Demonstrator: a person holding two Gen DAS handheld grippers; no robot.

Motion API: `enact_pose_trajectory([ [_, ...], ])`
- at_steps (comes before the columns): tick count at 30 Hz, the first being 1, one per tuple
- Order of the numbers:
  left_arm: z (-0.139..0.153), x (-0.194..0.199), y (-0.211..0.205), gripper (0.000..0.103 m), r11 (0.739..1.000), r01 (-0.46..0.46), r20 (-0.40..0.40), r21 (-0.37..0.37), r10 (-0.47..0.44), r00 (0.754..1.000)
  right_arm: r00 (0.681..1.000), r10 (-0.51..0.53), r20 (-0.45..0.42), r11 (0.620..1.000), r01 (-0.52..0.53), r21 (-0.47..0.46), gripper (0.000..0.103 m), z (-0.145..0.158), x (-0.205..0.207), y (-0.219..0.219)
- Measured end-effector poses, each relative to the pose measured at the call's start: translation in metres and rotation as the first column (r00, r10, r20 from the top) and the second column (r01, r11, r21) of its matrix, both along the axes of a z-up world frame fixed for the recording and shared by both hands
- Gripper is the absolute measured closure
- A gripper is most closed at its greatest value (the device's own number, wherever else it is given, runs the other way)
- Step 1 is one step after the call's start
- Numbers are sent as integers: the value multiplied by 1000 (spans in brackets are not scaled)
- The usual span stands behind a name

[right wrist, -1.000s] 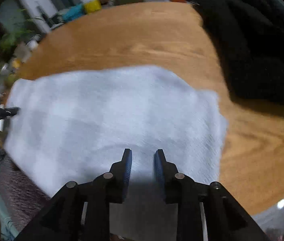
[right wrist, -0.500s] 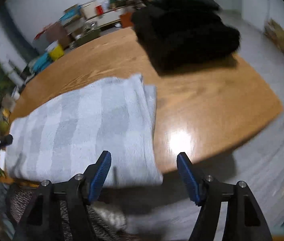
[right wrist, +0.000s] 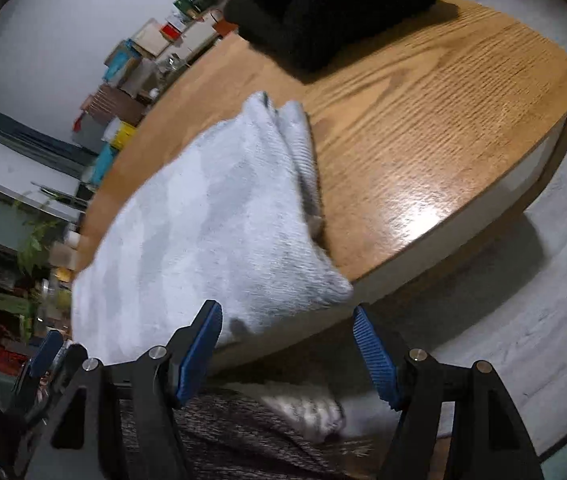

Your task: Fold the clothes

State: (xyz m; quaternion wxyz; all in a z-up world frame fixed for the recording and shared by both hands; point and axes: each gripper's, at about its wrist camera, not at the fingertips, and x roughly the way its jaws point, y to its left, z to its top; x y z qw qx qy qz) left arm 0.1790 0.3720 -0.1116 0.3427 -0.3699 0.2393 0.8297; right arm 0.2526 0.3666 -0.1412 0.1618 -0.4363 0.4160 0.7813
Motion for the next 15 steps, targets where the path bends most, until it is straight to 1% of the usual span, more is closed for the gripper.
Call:
enact_pose_trajectory([
  [2,-9,8,13,25,998,46,-22,-51,-47,999,1000,-12,-20,999,11,-51,31,-6,1,5],
  [3,-14,12,20,25,995,68,-32,-77,-71,997,999,-20,-31,996,17,-82,35,-9,1,7],
  [4,-17,13,26,25,993,82,-35,-90,-85,996,999,-24,-42,994,19,-112,44,-12,0,10],
  [6,-24,16,37,25,987,108,-42,-116,-114,993,998,-18,-67,988,7,-152,49,-15,-5,12],
  [10,-29,22,49,25,979,166,-18,-122,-170,985,995,-15,-102,980,-6,-200,49,-20,-19,17],
  [11,-30,23,52,25,976,180,-17,-126,-184,983,994,-18,-104,978,-4,-208,52,-23,-21,18],
  [12,-33,24,54,25,973,193,-15,-130,-197,980,994,-21,-105,976,-2,-217,58,-26,-22,19],
  [14,-35,27,55,25,966,224,5,-132,-225,974,993,-24,-119,974,-3,-224,61,-30,-24,20],
  [15,-36,29,56,25,962,236,6,-136,-237,971,993,-17,-121,977,-10,-215,64,-29,-24,18],
])
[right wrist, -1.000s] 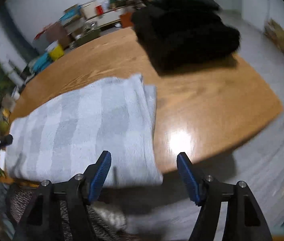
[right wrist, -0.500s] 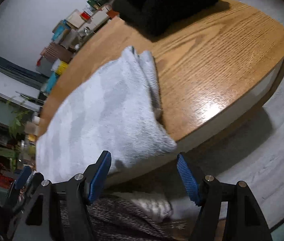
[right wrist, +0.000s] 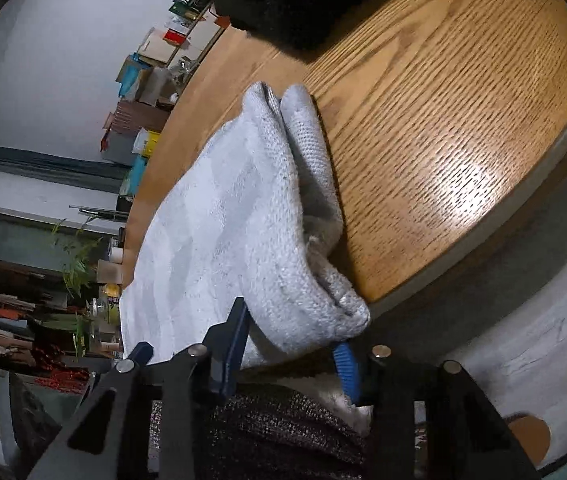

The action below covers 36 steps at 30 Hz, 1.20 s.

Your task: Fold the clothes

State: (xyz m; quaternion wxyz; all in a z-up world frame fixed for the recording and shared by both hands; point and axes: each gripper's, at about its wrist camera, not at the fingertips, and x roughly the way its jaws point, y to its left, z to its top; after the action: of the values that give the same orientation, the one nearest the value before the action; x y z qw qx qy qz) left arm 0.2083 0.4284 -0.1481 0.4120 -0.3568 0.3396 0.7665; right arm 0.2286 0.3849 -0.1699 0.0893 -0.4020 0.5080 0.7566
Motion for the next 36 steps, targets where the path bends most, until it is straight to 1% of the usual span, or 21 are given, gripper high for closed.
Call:
enact_pose_trajectory([
  [1,-1,2,1,25,1000,12,0,-5,-12,1000,1000,6,-11,1000,-6,3,69,2,-1,-1],
  [2,-3,5,2,25,1000,25,0,-10,-25,1000,999,14,-32,1000,-14,2,71,5,-1,-1],
  [4,-3,10,8,25,999,41,-52,-27,-43,998,995,29,-92,1000,-29,1,74,17,0,-1],
  [7,-4,16,19,25,997,80,-61,-14,-80,995,984,54,-170,998,-55,1,77,36,-3,-2],
  [8,-3,20,21,25,996,92,-77,-3,-92,993,980,64,-189,998,-64,6,77,42,-4,-3],
  [10,-1,27,26,25,994,106,-124,14,-104,987,977,84,-196,996,-82,22,79,48,-8,-5],
  [13,-3,30,36,25,995,100,-168,19,-96,981,974,104,-199,994,-99,35,80,53,-9,-8],
  [15,-7,27,42,25,996,82,-178,21,-77,981,975,106,-196,994,-99,44,81,52,-8,-8],
  [17,-7,29,44,25,997,69,-199,30,-62,978,975,98,-201,995,-93,33,82,50,-6,-6],
  [20,-4,32,47,25,997,71,-250,38,-59,967,972,86,-217,996,-88,-3,82,44,-1,0],
  [21,-2,32,44,28,996,77,-259,42,-63,964,972,84,-218,996,-89,-10,82,42,2,2],
  [22,-1,31,42,36,996,79,-251,40,-67,966,973,85,-215,996,-89,-9,82,42,4,4],
  [23,-3,29,42,58,997,65,-239,34,-55,969,973,87,-212,996,-90,-8,82,42,6,5],
  [24,0,24,39,68,997,53,-208,48,-42,977,974,87,-210,996,-90,-4,82,42,8,6],
  [26,6,13,34,72,997,28,-146,74,-17,989,979,46,-197,999,-49,-10,78,41,14,13],
  [27,9,8,31,73,996,15,-114,86,-6,993,982,16,-189,1000,-20,-16,69,40,17,18],
  [28,12,3,29,74,995,2,-82,98,6,997,983,-14,-181,1000,10,-23,52,39,21,23],
  [31,19,-5,26,74,993,-20,-21,115,23,1000,983,-96,-155,995,90,-47,29,35,30,37],
  [33,21,-8,25,74,992,-26,-4,122,26,1000,984,-95,-152,991,79,-108,24,29,21,44],
  [34,22,-9,24,74,992,-28,4,126,28,1000,984,-89,-155,988,67,-141,16,26,15,48],
  [36,23,-10,22,74,992,-29,9,126,28,1000,984,-78,-162,977,43,-208,13,19,3,55],
])
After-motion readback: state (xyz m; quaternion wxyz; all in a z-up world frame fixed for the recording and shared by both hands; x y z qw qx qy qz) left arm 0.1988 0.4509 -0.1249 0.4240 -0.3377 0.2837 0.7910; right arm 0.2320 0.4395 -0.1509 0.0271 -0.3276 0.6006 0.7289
